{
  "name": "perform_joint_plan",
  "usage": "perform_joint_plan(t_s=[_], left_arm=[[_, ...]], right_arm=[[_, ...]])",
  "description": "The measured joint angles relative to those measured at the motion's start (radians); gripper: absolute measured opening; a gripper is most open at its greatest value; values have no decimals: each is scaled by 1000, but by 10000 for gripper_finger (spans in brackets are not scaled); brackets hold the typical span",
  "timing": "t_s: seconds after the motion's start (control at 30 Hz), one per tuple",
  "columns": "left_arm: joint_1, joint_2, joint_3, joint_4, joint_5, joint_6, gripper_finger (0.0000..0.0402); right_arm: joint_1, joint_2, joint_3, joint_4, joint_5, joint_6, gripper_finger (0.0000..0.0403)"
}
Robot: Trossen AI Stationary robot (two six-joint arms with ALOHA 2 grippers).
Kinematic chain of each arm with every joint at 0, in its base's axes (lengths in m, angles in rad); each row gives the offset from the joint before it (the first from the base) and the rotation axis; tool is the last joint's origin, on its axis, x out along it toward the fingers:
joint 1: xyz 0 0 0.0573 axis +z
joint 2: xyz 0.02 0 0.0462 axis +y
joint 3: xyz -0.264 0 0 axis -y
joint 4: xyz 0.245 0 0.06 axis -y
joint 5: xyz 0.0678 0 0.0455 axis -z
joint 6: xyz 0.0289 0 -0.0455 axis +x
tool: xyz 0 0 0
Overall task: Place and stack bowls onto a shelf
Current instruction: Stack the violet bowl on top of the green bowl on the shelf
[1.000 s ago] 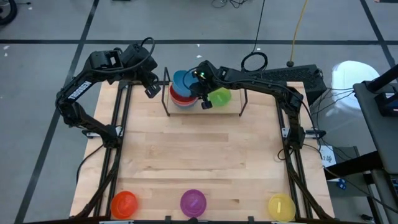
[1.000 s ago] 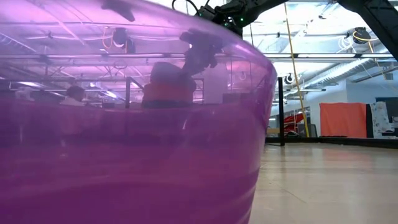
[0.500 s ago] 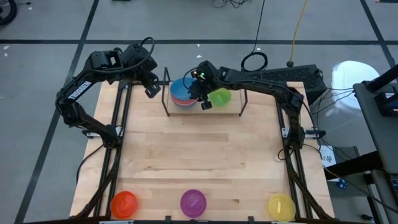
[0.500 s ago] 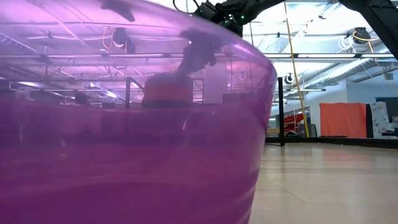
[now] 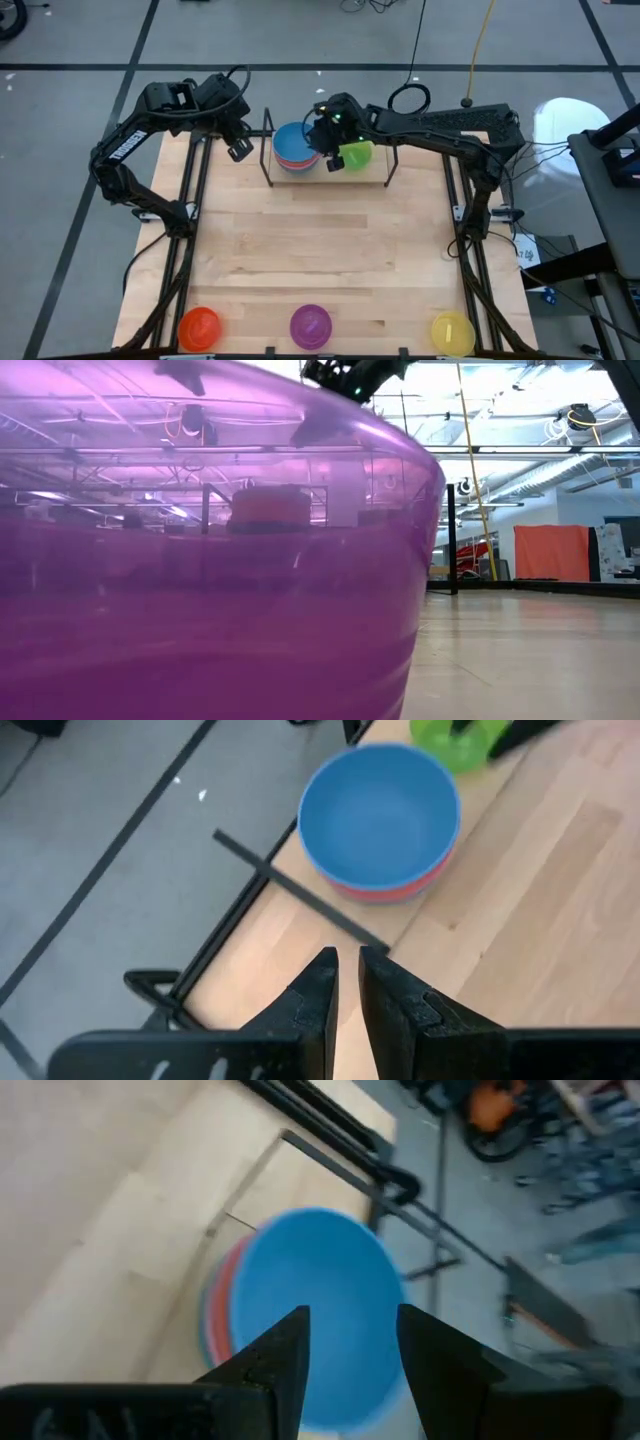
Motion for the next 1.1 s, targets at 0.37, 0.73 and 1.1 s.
perform_joint_plan(t_s=[0.37, 0.73, 1.1], left_arm=[[-89, 0, -4, -5, 159, -2, 51], [-349, 0, -251, 2, 162, -216, 51], [-503, 0, -492, 210, 204, -350, 48]], right_arm=[[37, -223, 0, -66, 270, -26, 146], [36, -443, 0, -197, 276, 42, 146], [35, -537, 0, -237, 274, 42, 146]])
